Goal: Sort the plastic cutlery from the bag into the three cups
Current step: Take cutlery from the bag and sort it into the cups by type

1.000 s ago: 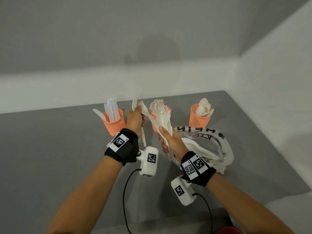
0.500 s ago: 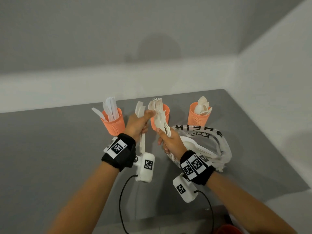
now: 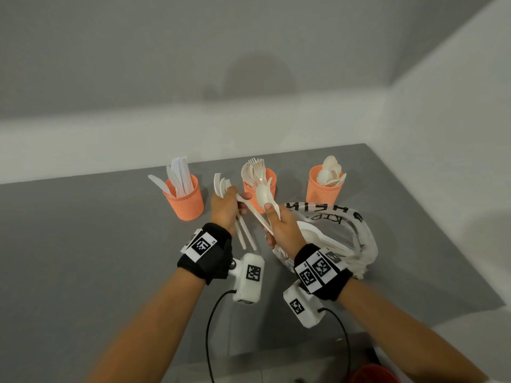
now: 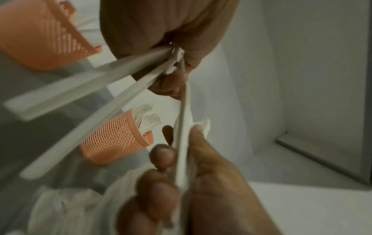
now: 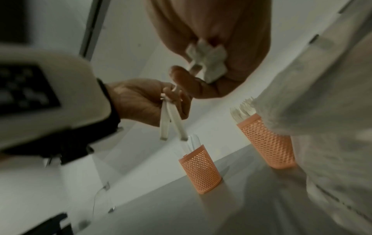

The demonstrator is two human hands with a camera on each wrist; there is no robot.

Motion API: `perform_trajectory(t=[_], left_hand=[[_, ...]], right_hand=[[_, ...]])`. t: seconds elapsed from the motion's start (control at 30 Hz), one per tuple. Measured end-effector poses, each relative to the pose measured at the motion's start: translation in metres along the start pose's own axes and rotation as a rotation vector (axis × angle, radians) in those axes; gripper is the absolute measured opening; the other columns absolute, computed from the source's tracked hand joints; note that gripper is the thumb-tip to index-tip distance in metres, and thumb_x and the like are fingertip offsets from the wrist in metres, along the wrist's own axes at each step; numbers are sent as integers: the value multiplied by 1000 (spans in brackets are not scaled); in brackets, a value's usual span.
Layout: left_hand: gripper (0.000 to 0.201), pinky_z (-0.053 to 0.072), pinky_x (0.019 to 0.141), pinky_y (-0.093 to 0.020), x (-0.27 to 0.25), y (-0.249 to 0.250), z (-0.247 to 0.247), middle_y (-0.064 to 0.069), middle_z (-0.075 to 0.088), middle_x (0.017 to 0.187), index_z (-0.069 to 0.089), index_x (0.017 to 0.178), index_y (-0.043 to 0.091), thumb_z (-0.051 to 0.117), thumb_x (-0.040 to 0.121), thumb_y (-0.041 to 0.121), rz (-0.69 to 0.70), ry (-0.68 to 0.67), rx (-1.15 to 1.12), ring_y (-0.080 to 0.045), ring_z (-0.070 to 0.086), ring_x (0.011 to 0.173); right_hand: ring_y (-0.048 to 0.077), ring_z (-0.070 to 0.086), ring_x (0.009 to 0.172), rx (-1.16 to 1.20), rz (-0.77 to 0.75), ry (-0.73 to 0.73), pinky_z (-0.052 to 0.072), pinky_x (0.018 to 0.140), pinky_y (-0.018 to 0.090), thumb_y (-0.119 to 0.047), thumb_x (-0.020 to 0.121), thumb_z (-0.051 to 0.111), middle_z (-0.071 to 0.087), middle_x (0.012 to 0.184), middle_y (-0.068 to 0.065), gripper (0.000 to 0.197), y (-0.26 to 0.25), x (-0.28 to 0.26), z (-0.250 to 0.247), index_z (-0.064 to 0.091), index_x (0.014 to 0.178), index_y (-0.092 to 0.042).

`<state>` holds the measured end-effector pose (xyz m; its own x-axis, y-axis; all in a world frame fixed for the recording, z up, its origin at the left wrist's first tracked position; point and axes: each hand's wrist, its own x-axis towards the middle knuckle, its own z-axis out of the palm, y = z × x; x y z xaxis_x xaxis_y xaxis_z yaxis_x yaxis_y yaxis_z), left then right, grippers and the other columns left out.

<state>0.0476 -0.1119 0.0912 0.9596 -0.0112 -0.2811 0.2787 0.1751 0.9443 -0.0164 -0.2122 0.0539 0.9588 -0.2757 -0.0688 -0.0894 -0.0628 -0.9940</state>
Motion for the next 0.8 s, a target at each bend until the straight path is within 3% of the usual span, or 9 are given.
perform_trajectory(t=[0.07,0.2,0.3,0.4,0.53,0.6,0.7,0.73,0.8], left_hand=[[26,41,43,-20,2,-2,-2,5,49,37,46,68,12,43,94,13,-84,50,-112,-7,44,36],[28,49,48,-23,3,0,-9,1,38,44,43,63,9,49,91,6,-186,60,-294,-6,42,30],[25,36,34,-16,-8,8,-7,4,36,46,47,66,12,58,88,12,-83,-50,-179,-3,34,30],[25,28,33,-15,-21,14,5,10,37,38,52,63,13,66,84,18,70,-142,32,-3,30,30],[11,29,33,-11,-29,12,22,10,45,34,58,75,8,67,81,10,114,-149,64,-1,37,27],[15,31,34,-10,-26,10,27,10,44,33,54,71,10,63,83,5,100,-142,58,-1,39,28],[20,28,34,-13,-21,11,33,9,43,36,51,65,11,57,84,5,104,-134,42,-3,36,30],[20,27,34,-13,-20,12,36,5,45,41,52,65,11,55,84,5,102,-126,14,-3,37,31],[18,27,33,-15,-17,16,39,-3,52,57,54,68,10,51,85,8,79,-113,-49,-3,39,33]], right_hand=[[10,44,34,-122,-75,33,36,34,20,-26,100,34,42,54,3,22,2,1,1,46,99,-7],[25,52,55,-446,-261,157,37,50,29,-21,99,37,52,63,5,35,2,9,-3,44,125,1],[33,58,67,-621,-306,187,37,58,34,-19,98,38,57,73,13,38,-5,15,-9,39,130,2],[37,62,76,-686,-347,173,41,60,35,-20,97,39,64,91,18,41,-13,15,-10,36,134,-1],[31,64,83,-588,-378,145,41,64,31,-23,95,43,63,105,17,45,-23,12,-12,34,136,-6],[27,64,92,-491,-295,99,49,76,35,-32,94,42,64,109,12,48,-24,12,-17,35,137,-11],[19,62,101,-303,-184,48,47,92,37,-39,98,31,65,109,7,43,-27,12,-24,48,126,-12],[13,63,96,-220,-149,51,48,89,36,-37,100,29,66,101,6,40,-30,13,-27,54,116,-10],[-4,62,63,-18,-42,52,49,65,21,-30,102,27,65,66,-7,36,-38,12,-37,57,95,-11]])
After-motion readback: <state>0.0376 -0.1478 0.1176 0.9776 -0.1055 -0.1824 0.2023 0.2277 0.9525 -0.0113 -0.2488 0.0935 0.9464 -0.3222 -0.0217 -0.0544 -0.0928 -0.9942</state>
